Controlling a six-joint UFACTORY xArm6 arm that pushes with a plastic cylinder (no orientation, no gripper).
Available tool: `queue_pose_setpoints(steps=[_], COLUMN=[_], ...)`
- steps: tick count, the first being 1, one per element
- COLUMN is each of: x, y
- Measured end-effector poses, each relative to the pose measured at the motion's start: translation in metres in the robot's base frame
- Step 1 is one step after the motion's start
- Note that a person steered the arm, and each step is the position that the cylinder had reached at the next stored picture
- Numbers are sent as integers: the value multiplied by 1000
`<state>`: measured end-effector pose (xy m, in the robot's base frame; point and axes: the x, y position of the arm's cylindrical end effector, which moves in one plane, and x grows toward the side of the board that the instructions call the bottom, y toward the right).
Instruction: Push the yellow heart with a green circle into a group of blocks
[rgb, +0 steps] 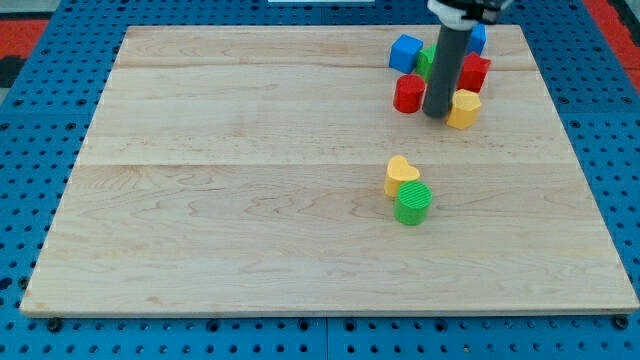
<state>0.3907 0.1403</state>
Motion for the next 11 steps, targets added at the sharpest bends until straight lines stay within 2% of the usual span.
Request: queue_pose_setpoints(steps=[1,2,3,4,5,6,8,9,11], x=[45,-7,-26,75,157,165,24,-1,-10], y=[44,66,33,91,29,-23,-44,-45,-44])
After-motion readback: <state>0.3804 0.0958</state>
